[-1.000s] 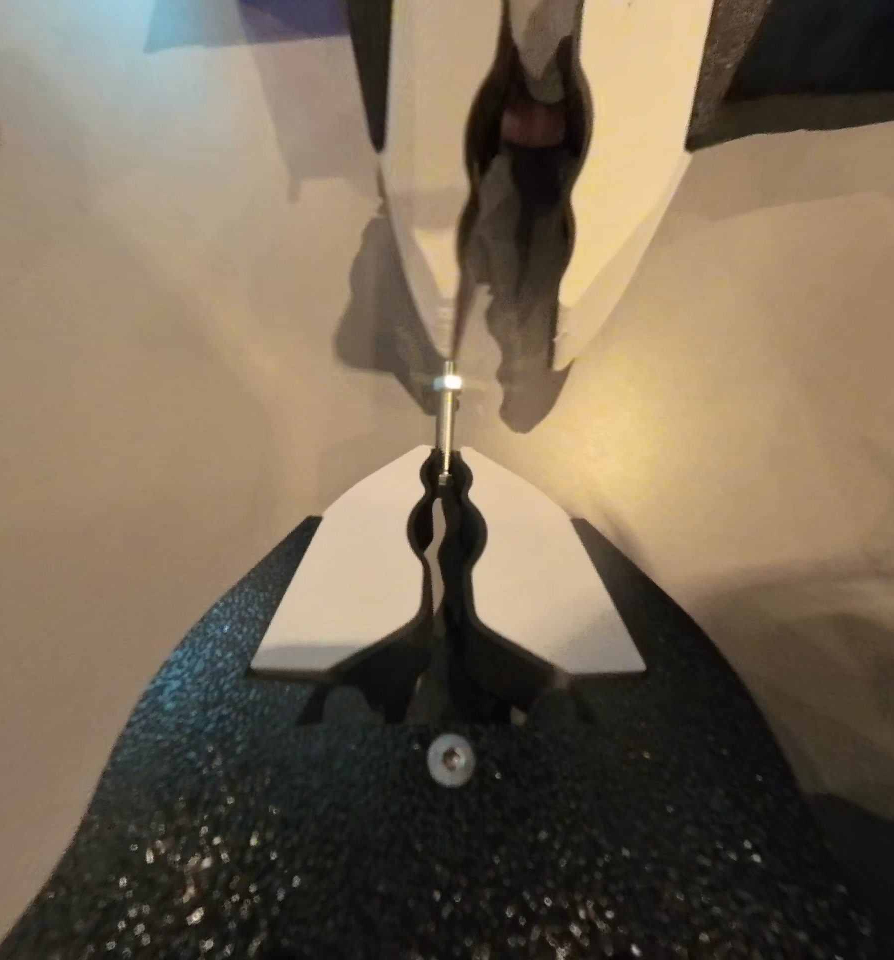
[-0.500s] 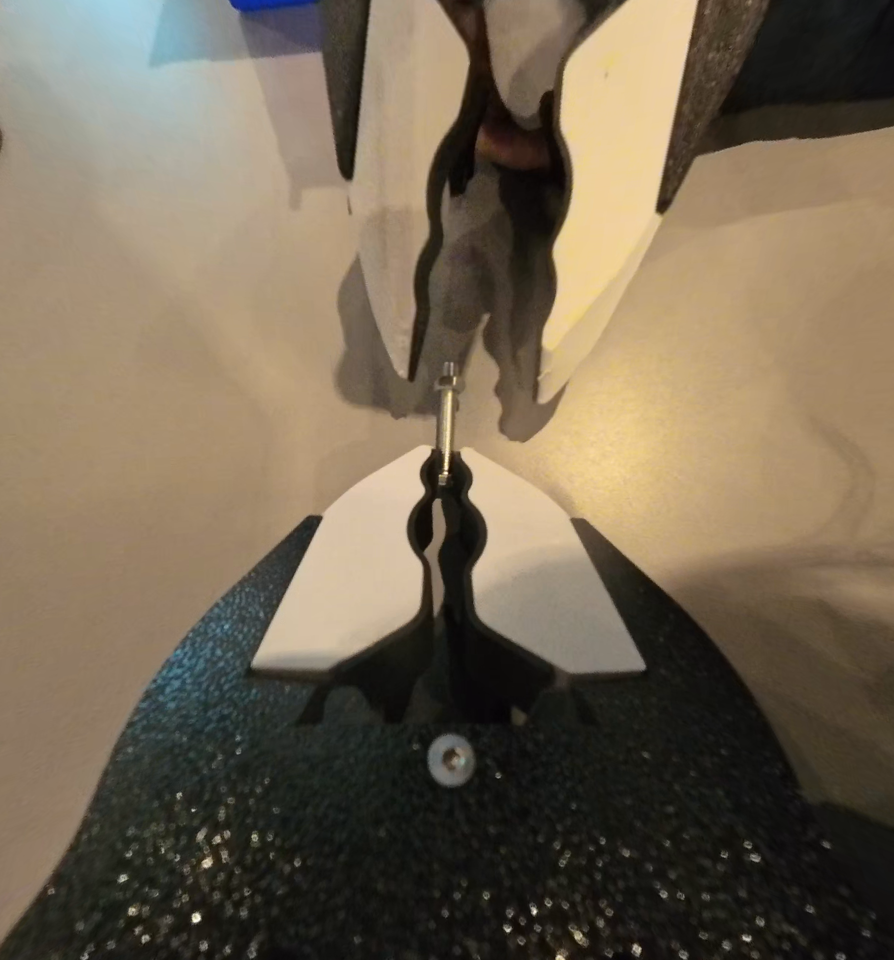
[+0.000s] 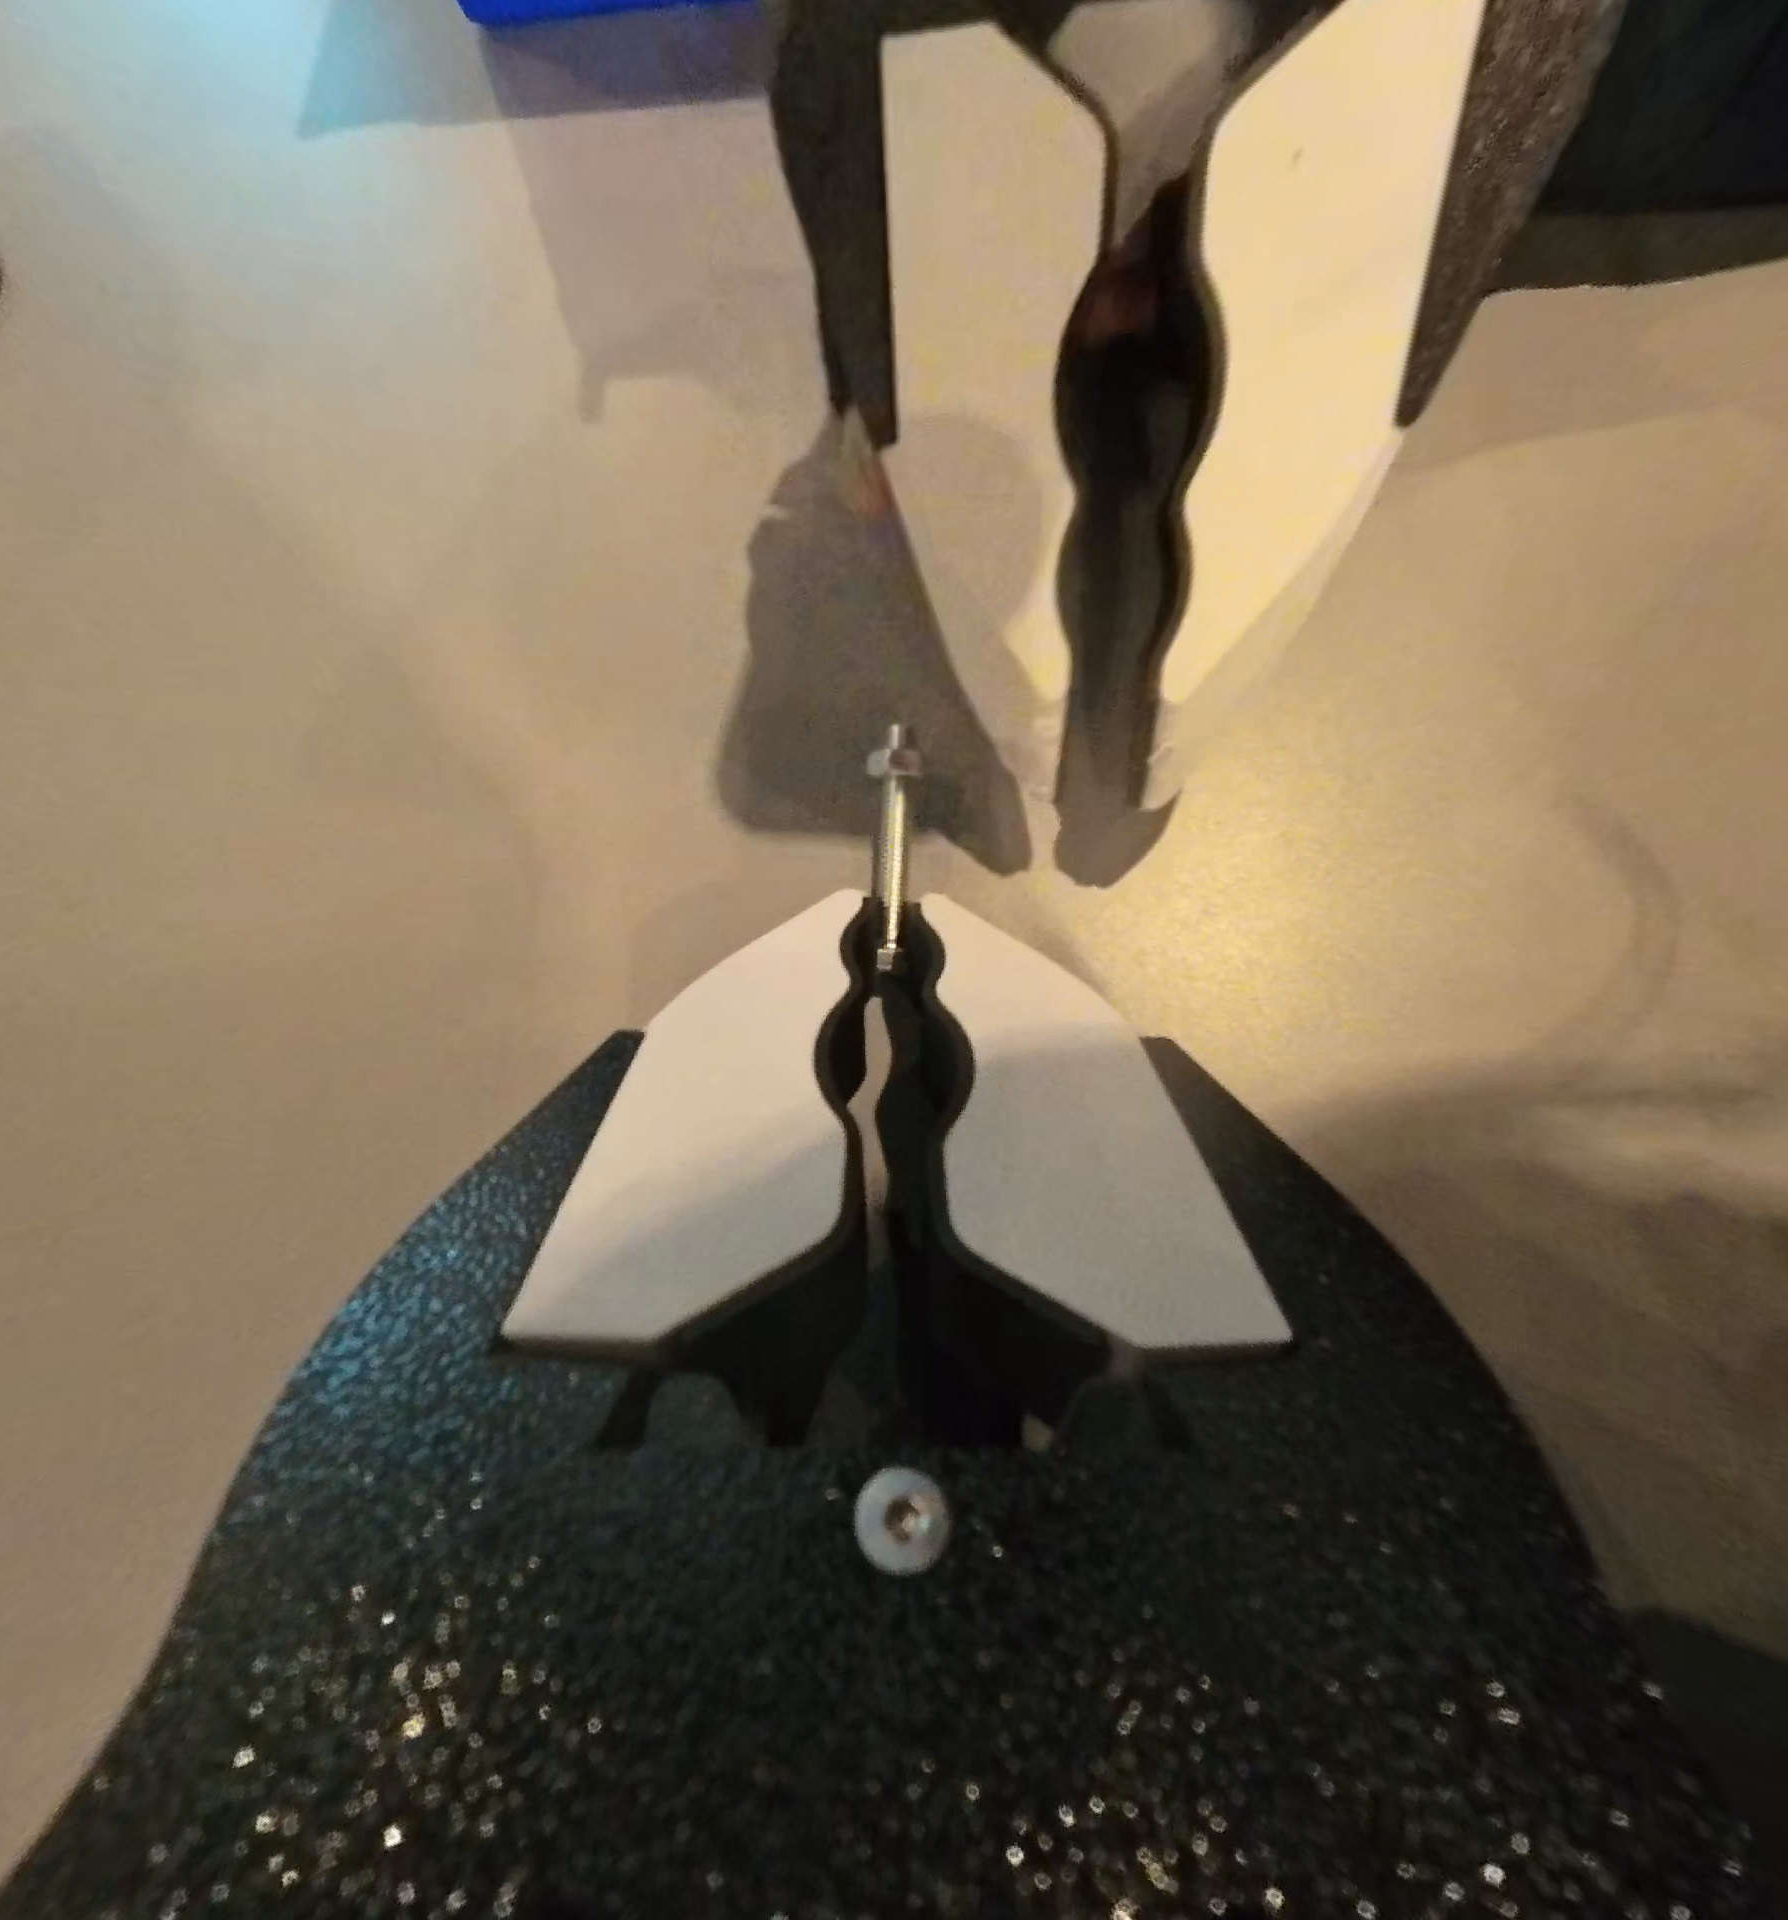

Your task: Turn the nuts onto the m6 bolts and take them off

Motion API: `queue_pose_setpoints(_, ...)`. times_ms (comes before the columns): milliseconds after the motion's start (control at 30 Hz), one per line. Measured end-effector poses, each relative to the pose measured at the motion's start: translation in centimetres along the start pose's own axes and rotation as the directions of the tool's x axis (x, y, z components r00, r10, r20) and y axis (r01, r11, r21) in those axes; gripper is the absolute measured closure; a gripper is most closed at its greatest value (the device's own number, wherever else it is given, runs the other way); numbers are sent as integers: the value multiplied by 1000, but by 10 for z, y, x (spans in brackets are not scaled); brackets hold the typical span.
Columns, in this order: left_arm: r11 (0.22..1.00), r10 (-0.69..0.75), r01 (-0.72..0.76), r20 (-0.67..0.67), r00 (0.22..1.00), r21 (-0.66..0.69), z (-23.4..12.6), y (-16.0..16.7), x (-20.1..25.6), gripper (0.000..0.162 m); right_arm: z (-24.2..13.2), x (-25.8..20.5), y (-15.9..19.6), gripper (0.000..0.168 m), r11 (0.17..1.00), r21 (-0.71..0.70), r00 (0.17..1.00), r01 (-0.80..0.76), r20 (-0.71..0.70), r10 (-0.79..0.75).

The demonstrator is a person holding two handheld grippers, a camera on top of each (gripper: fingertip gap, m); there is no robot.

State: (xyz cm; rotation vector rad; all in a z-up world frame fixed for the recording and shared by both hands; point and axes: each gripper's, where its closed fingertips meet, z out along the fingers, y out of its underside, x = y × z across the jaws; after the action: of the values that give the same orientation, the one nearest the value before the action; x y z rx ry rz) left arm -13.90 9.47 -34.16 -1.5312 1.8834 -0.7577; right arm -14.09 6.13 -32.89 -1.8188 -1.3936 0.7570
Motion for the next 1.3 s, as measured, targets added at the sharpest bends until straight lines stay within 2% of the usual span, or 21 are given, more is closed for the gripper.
queue_pose_setpoints(33,1000,-2,2,-1,1000,1,0,0,0,157,-1,0,-2,157,1000,16,1000,-10,2,10)
queue_pose_setpoints(133,1000,-4,4,-3,1000,4,0,0,0,157,-5,15,-5,134,998,54,995,-43,-88,48)
queue_pose_setpoints(200,1000,-6,6,-5,1000,6,0,0,0,157,-3,20,-3,127,998,32,992,-52,-114,55)
queue_pose_setpoints(267,1000,-8,8,-6,1000,8,0,0,0,157,1,17,2,132,999,-8,994,-41,-99,40)
queue_pose_setpoints(300,1000,-9,9,-6,1000,9,0,0,0,157,1,8,3,149,1000,-17,999,-21,-49,20)
queue_pose_setpoints(333,1000,-11,11,-7,1000,9,0,0,0,157,2,-1,3,158,1000,-22,1000,-14,8,15)
queue_pose_setpoints(400,1000,-16,16,-9,1000,12,0,0,0,157,-1,2,0,152,1000,7,999,-30,-12,30)
queue_pose_setpoints(467,1000,-17,17,-10,1000,12,0,0,0,157,-4,11,-4,135,997,46,996,-58,-59,61)
queue_pose_setpoints(533,1000,-25,25,-13,1000,16,0,0,0,157,-4,18,-3,125,996,40,992,-83,-96,87)
queue_pose_setpoints(633,999,-29,30,-17,999,23,0,0,1,157,0,16,2,128,997,-7,993,-72,-90,71)
queue_pose_setpoints(667,999,-29,29,-15,999,22,0,0,0,157,-1,7,1,152,999,4,998,-46,-37,46)
queue_pose_setpoints(700,999,-30,30,-15,999,23,0,0,0,157,-2,-1,0,161,999,11,999,-38,12,37)
queue_pose_setpoints(800,999,-32,33,-16,999,24,0,0,0,157,-6,12,-3,135,996,44,995,-73,-68,76)
queue_pose_setpoints(900,999,-30,30,-14,999,25,0,0,0,157,-3,21,1,126,995,15,988,-96,-119,97)
queue_pose_setpoints(1000,999,-22,22,-24,999,27,0,0,2,157,0,16,4,132,997,-18,993,-71,-94,70)
queue_pose_setpoints(1033,1000,-19,19,-23,1000,25,0,0,2,157,-3,6,0,155,999,14,999,-48,-25,48)
queue_pose_setpoints(1067,999,-20,20,-22,1000,25,0,0,2,157,-6,1,-4,160,997,50,999,-50,12,49)
queue_pose_setpoints(1133,999,-22,22,-23,999,25,0,0,2,157,-9,12,-7,138,992,80,994,-93,-51,97)
queue_pose_setpoints(1167,999,-22,23,-24,999,25,0,0,2,157,-9,15,-5,132,991,71,991,-110,-62,115)
queue_pose_setpoints(1233,999,-23,23,-25,999,25,0,0,2,157,-4,20,1,124,991,23,987,-133,-89,135)
queue_pose_setpoints(1300,999,-20,21,-24,1000,24,0,0,2,157,-1,16,4,129,993,-14,991,-117,-74,115)
